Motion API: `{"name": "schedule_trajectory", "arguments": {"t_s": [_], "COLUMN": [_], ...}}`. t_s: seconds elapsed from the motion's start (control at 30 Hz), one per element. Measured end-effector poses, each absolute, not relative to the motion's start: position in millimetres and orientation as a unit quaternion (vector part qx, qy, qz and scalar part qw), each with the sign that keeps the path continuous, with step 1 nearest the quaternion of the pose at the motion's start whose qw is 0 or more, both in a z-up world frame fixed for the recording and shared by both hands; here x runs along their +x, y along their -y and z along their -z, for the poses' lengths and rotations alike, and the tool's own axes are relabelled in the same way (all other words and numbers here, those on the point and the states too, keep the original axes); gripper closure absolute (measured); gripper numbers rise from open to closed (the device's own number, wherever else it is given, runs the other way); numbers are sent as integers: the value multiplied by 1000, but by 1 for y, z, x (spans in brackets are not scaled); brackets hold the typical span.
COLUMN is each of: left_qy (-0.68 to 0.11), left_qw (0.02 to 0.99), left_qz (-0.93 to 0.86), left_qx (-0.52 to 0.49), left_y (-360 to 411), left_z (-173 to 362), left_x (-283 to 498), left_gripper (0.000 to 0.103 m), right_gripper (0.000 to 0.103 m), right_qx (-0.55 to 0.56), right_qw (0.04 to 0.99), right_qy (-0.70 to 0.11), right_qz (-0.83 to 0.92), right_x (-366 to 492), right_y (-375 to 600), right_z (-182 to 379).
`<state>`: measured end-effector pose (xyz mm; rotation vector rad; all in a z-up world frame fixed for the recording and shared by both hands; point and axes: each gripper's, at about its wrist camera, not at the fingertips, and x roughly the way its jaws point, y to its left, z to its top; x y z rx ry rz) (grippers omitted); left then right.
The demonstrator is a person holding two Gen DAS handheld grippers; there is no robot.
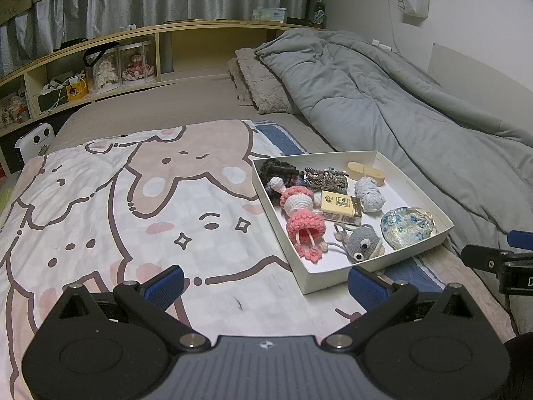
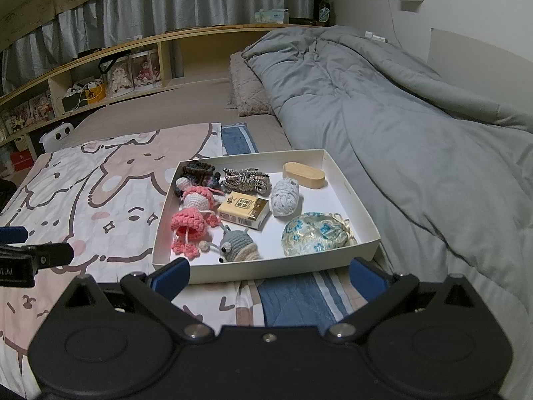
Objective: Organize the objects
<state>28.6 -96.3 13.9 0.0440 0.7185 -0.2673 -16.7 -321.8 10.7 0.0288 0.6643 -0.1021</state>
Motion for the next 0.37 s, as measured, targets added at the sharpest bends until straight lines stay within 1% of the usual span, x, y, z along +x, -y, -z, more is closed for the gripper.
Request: {"name": "schedule_trajectory", "arguments": {"t_s": [0.37], "left_qy": [-352], "left_qw": [927], "left_qz": [130], "left_qx": [22], "left_y": [97], "left_z": [-11], "left_x": [28], "left_gripper": [0], "right_gripper": [0], "right_qx": [20], "right_qw": [943], "right_qy": [-327], "right_qz": [51], "right_x": [-19], "right_y": [321], "right_z": [-10]}}
